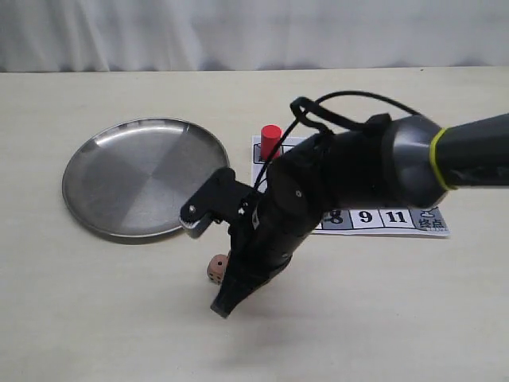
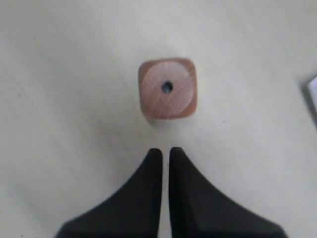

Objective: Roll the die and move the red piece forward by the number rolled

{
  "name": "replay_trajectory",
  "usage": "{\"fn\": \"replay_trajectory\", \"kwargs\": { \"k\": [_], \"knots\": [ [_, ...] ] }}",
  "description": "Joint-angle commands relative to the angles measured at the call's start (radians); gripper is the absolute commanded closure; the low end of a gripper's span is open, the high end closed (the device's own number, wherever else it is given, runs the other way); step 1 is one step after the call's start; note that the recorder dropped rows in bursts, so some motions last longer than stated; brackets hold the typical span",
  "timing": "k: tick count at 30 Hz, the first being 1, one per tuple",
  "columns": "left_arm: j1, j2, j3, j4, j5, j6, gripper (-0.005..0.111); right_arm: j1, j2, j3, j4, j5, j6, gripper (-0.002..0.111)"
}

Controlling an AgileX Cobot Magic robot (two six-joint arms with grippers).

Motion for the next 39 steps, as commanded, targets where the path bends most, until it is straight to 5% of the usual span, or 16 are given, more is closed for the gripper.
{"fn": "replay_trajectory", "kwargs": {
  "k": [1,6,14,21,25,39],
  "knots": [
    [-0.008,-0.001,0.002,-0.002,-0.010,-0.001,0.107,-0.001,-0.062,-0.068,-0.134,0.020,0.116,0.104],
    [-0.008,-0.001,0.002,-0.002,-0.010,-0.001,0.107,-0.042,-0.077,-0.156,-0.327,0.020,0.319,0.104],
    [-0.008,-0.001,0.002,-0.002,-0.010,-0.001,0.107,-0.211,0.003,-0.281,-0.330,0.003,0.418,0.102],
    [-0.008,-0.001,0.002,-0.002,-0.010,-0.001,0.107,-0.292,0.139,-0.438,-0.321,0.003,0.470,0.051],
    [-0.008,-0.001,0.002,-0.002,-0.010,-0.001,0.107,-0.292,0.228,-0.522,-0.336,0.003,0.470,0.036],
    [-0.008,-0.001,0.002,-0.002,-0.010,-0.001,0.107,-0.338,0.432,-0.670,-0.349,-0.042,0.470,0.040]
  ]
}}
